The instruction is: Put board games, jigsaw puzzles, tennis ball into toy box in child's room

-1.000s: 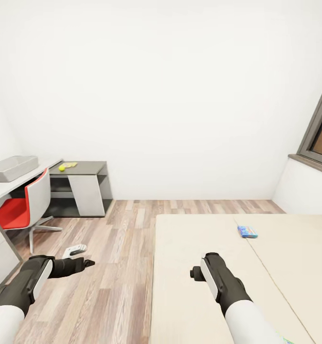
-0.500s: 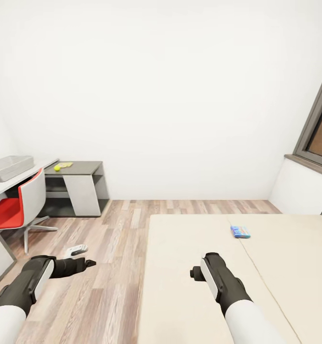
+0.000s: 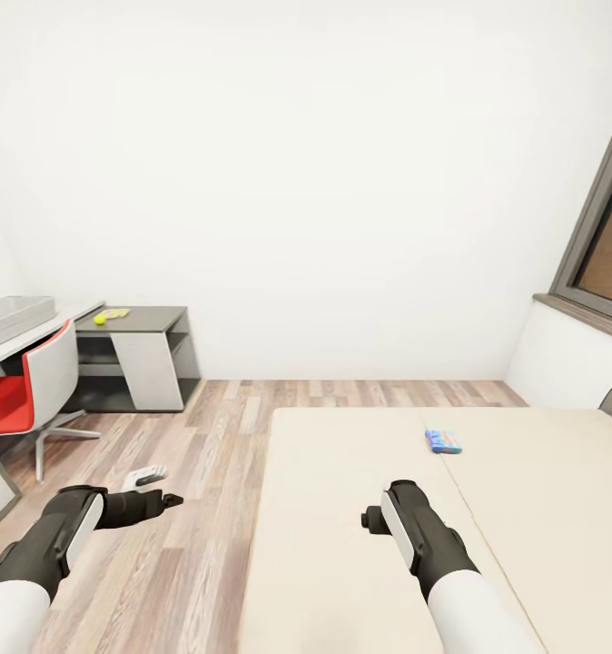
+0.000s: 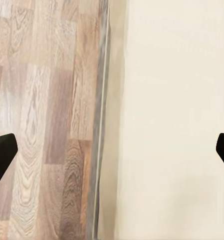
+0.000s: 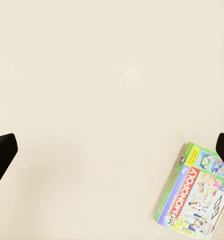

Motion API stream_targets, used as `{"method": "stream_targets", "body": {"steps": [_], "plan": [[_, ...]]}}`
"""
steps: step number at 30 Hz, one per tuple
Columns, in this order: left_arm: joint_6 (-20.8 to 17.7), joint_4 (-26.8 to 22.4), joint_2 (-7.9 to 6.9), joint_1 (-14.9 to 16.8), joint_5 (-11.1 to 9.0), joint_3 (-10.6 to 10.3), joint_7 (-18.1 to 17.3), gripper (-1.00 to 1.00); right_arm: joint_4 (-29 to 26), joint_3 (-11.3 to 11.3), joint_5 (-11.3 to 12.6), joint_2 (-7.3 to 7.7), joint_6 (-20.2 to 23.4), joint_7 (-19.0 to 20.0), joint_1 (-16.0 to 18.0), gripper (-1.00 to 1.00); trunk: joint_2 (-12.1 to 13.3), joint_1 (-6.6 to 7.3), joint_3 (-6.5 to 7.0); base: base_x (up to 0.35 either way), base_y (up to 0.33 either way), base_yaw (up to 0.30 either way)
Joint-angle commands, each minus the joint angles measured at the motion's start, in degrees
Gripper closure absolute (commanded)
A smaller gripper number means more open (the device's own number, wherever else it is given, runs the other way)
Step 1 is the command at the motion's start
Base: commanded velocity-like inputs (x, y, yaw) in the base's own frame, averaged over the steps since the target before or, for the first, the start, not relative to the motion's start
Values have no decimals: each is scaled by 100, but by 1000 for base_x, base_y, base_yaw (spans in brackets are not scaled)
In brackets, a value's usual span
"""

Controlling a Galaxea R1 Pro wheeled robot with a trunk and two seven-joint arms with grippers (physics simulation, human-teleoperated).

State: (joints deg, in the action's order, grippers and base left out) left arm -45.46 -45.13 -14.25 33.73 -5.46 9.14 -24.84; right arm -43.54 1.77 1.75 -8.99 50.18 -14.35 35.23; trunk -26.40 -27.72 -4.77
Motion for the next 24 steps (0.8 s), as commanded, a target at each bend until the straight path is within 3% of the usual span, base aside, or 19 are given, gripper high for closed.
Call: {"method": "stream_targets", "body": {"steps": [1,24], "plan": [[-51,-4,0,4,-58,9,14,-100,-6,20,20,-6,18,-24,7,-100,-13,-4,-13,0,-186,0],[-51,-4,-1,4,-57,9,14,-100,-6,22,18,-6,10,-24,3,-100,-13,-4,-13,0,-186,0]]}}
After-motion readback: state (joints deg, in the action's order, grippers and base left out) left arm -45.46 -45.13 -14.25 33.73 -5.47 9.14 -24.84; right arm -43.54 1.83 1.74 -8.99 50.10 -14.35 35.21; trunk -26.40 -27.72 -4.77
